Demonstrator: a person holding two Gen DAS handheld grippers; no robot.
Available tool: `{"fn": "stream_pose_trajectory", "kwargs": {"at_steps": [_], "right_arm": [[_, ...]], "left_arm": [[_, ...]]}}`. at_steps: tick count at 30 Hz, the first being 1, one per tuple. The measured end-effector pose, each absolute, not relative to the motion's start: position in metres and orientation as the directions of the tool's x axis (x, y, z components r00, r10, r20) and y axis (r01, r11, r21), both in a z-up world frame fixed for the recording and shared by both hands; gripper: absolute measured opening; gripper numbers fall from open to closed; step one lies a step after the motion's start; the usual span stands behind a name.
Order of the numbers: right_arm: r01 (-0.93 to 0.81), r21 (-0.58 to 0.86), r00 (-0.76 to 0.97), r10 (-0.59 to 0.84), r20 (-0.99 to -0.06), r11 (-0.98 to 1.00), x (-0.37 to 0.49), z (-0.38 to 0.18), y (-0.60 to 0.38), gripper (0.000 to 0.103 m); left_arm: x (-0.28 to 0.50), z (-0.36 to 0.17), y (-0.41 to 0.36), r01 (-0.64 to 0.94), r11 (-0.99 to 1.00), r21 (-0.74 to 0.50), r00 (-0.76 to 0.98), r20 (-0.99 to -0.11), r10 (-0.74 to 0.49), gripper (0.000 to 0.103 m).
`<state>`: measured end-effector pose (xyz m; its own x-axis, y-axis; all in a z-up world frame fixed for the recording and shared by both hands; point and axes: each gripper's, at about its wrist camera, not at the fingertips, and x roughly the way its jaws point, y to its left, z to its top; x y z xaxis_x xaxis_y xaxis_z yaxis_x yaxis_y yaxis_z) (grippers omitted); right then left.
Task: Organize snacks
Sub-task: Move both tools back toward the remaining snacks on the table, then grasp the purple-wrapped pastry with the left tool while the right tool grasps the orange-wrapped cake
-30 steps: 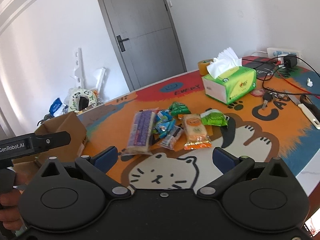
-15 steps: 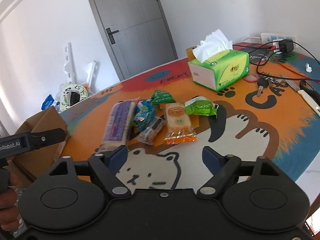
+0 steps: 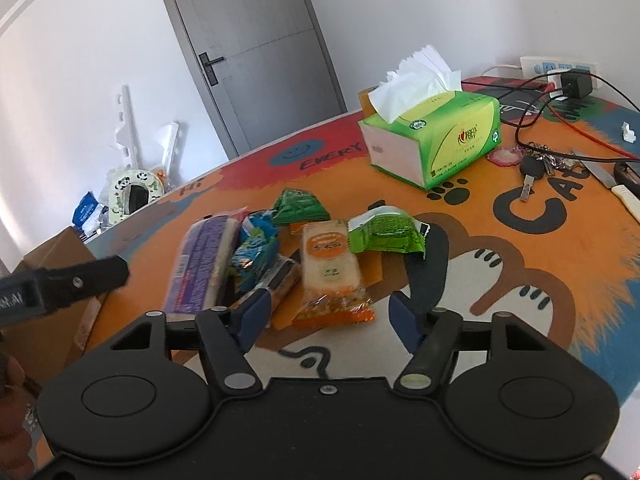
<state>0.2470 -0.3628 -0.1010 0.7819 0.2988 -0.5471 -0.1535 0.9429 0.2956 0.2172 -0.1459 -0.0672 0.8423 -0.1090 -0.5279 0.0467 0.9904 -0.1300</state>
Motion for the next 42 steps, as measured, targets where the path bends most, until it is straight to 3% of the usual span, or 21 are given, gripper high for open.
{"fn": "stream_pose_trajectory", "kwargs": {"at_steps": [5,10,14,19,22,42], "right_arm": [[-0.160,0.303,0.772,0.310,-0.554,0.940,0.259,-0.104,-0.360,0.056],[-0.170,0.291,0.767,0.312,-0.561,0.942,0.268,-0.107,-0.354,0.053],[-0.181,0.270,0.763,0.309,-0.568,0.946,0.268,-0.108,-0.349,0.043],[-0.185,0.283,0.762,0.319,-0.563,0.941,0.260,-0.109,-0.354,0.039],[-0.180,0.288,0.762,0.319,-0.563,0.940,0.255,-0.108,-0.355,0.039],[-0.161,0.264,0.759,0.290,-0.583,0.951,0.202,-0.106,-0.348,0.038]], "left_arm": [[0.234,-0.078,-0.156,0.048,0.989,-0.139,0.815,-0.567,-0.119,0.088],[0.249,-0.090,-0.164,0.040,0.990,-0.136,0.796,-0.594,-0.113,0.085],[0.257,-0.099,-0.167,0.017,0.992,-0.124,0.785,-0.612,-0.090,0.079],[0.261,-0.111,-0.169,0.012,0.992,-0.128,0.759,-0.644,-0.093,0.049],[0.255,-0.112,-0.170,0.011,0.995,-0.104,0.768,-0.636,-0.075,0.038],[0.199,-0.102,-0.154,0.018,0.992,-0.122,0.749,-0.655,-0.094,0.035]]}}
